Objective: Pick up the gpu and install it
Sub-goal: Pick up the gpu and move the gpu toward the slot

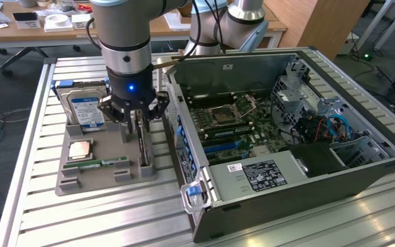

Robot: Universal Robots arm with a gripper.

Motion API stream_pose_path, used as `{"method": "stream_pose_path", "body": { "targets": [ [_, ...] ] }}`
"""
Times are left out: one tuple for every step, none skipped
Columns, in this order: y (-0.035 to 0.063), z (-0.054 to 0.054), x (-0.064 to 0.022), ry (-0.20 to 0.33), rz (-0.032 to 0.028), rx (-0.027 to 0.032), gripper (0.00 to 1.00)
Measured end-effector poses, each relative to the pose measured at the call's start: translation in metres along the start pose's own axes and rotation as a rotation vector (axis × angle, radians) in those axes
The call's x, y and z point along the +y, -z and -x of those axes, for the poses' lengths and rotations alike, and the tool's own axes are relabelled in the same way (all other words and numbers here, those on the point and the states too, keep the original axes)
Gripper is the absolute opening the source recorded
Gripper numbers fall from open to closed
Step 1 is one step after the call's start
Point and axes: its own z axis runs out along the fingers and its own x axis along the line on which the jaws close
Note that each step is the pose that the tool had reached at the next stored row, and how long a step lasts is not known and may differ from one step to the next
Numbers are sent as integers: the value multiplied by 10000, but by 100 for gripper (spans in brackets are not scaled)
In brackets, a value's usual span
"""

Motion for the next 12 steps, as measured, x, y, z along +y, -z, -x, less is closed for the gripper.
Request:
{"method": "stream_pose_path", "body": {
  "targets": [
    [0, 0, -1, -1, 0, 0, 43],
    [-1, 1, -2, -1, -5, -1, 43],
    [-2, 2, -6, 0, -11, -2, 43],
    [-2, 4, -12, 2, -19, -3, 43],
    [-3, 5, -17, 1, -26, -4, 43],
    [-3, 5, -19, 0, -32, -4, 43],
    [-3, 5, -19, -1, -34, -4, 43],
    [-3, 5, -19, -2, -35, -4, 43],
    [-3, 5, -20, -1, -35, -4, 43],
    [-3, 5, -20, 0, -35, -4, 43],
    [-4, 5, -20, 0, -35, -4, 43],
    [-10, 5, -21, 0, -33, -5, 43]
  ]
}}
